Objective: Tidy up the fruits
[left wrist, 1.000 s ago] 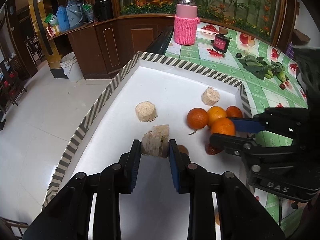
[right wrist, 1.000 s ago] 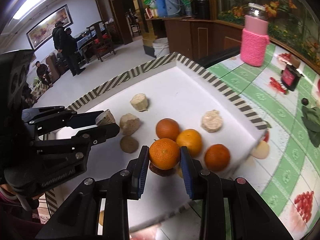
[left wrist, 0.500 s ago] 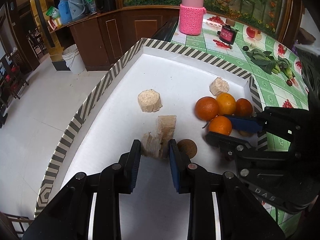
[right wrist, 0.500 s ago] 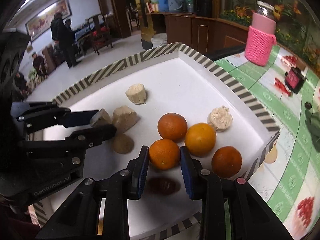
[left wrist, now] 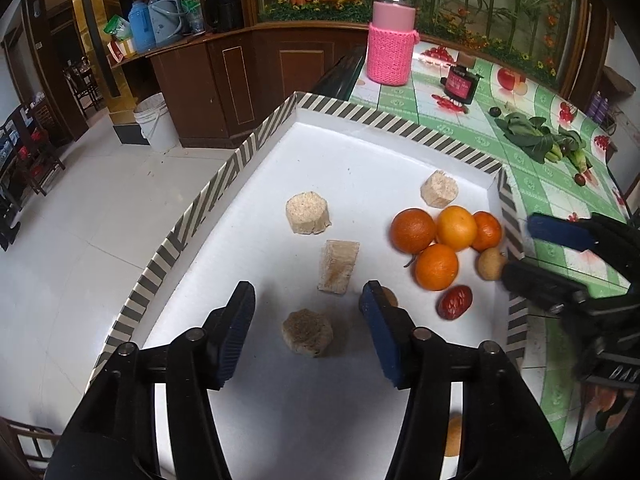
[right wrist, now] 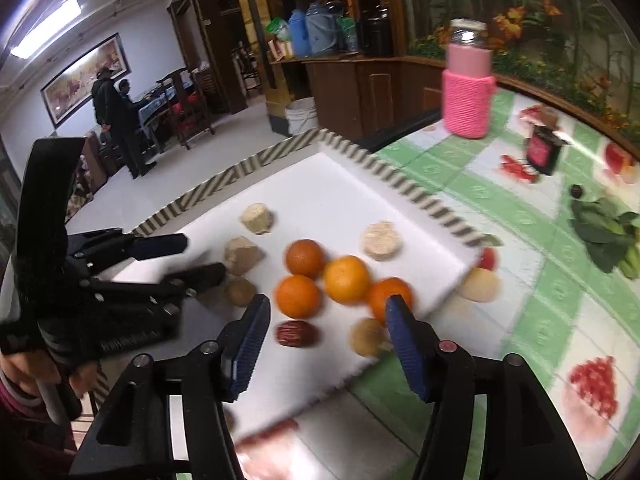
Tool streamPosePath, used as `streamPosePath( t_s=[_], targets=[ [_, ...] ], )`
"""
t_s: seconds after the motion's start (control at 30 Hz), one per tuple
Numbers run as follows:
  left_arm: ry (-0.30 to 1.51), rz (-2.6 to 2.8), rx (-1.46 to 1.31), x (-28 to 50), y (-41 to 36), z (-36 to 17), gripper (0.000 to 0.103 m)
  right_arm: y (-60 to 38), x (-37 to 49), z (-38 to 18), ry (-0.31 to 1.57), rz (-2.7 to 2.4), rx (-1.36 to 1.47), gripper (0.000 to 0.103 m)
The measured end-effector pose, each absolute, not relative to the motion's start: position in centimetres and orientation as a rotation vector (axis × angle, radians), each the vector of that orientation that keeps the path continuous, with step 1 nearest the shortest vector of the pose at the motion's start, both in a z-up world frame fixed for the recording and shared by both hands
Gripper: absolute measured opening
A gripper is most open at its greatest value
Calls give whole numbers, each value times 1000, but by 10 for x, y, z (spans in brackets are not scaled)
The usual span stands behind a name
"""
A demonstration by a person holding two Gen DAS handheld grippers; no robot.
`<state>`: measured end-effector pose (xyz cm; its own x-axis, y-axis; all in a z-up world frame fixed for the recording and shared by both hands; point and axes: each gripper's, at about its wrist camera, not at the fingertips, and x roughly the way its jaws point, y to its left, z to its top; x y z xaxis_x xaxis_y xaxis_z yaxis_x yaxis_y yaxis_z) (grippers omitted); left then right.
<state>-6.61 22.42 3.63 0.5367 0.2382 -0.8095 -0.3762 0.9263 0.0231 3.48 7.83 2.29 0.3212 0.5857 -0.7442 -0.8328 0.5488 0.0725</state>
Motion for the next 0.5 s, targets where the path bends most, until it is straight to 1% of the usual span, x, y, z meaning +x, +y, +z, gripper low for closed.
streamPosePath(
  t_s=[0.17,0.33,0.43,0.5],
  targets=[
    [918,337,-168,-69,215,43,55,36,35,37,775,917,-333,73],
    [915,301,-170,-66,203,46,56,-3,40,38,770,843,-318,74],
    [904,285,-164,-66,196,49,70,-30,45,37,776,804,-302,75],
    [899,280,-158,-65,192,51,71,-46,49,34,787,774,-285,77]
  ],
)
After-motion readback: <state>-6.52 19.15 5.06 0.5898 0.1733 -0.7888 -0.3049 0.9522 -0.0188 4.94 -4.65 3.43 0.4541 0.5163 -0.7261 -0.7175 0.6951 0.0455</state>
